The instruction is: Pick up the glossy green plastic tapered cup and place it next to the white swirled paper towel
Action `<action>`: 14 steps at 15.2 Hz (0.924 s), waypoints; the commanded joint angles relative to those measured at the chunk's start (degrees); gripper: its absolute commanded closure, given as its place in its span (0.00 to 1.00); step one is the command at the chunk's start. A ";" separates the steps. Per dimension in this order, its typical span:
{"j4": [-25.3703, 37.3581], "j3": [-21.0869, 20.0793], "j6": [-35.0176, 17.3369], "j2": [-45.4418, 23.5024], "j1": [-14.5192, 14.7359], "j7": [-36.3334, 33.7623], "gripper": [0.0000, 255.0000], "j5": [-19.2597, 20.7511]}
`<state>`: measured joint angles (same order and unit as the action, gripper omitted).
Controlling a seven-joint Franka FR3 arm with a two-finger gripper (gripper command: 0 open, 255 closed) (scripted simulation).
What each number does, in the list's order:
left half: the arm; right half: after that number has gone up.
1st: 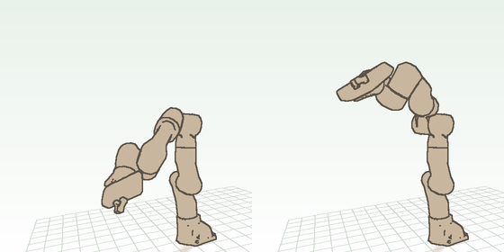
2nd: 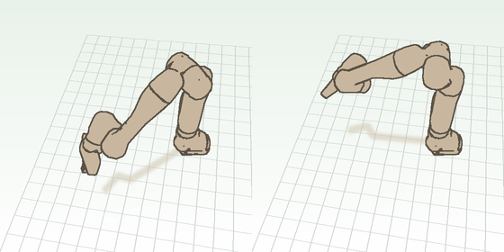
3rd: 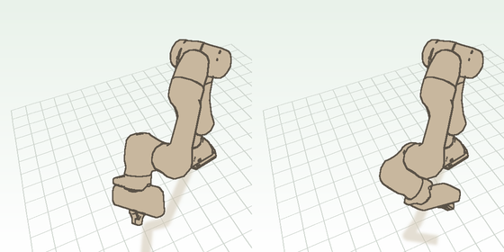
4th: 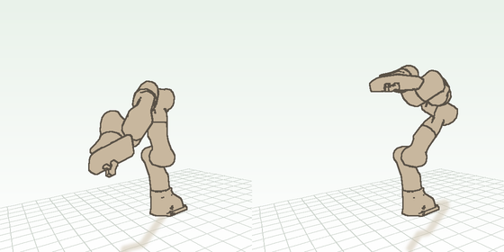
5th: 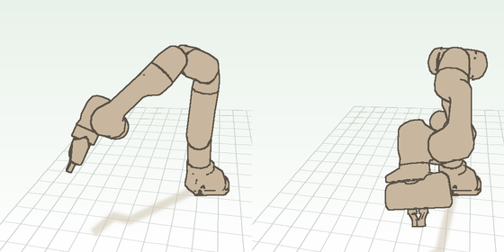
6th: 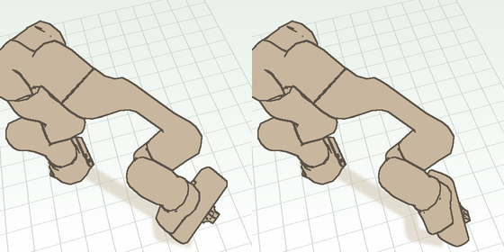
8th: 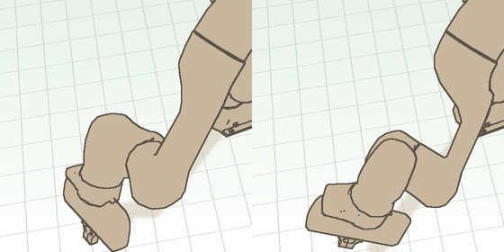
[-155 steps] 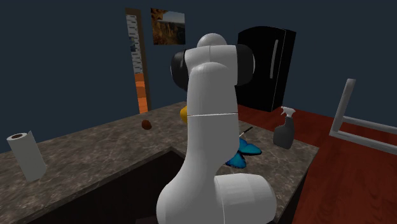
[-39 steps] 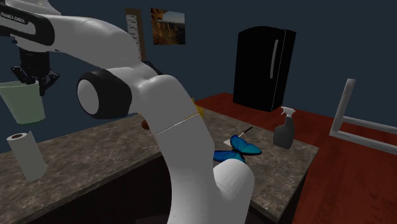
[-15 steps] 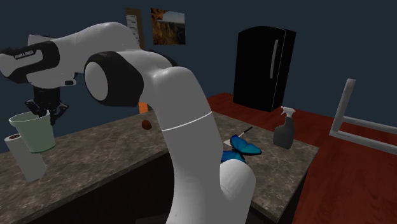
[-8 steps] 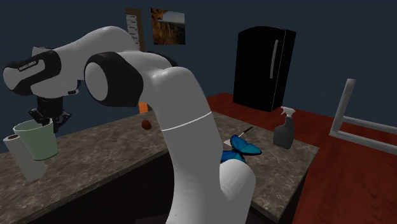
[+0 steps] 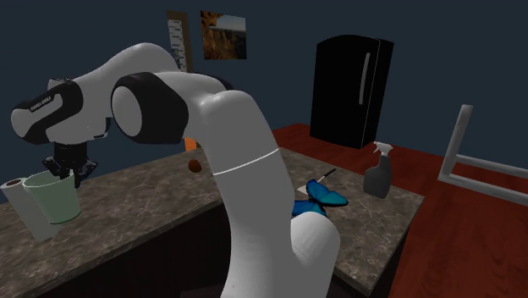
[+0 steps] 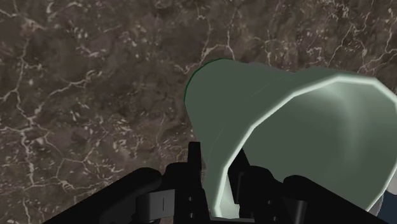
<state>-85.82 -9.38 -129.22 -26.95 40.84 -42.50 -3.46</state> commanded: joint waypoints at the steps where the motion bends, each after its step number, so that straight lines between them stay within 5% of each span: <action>1: -1.16 0.01 -1.53 -0.30 -0.08 0.23 1.00 -0.07; 14: -4.40 0.07 -7.03 -2.60 -0.04 0.74 1.00 -0.07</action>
<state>-90.23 -9.31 -136.19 -29.57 40.81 -41.77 -3.52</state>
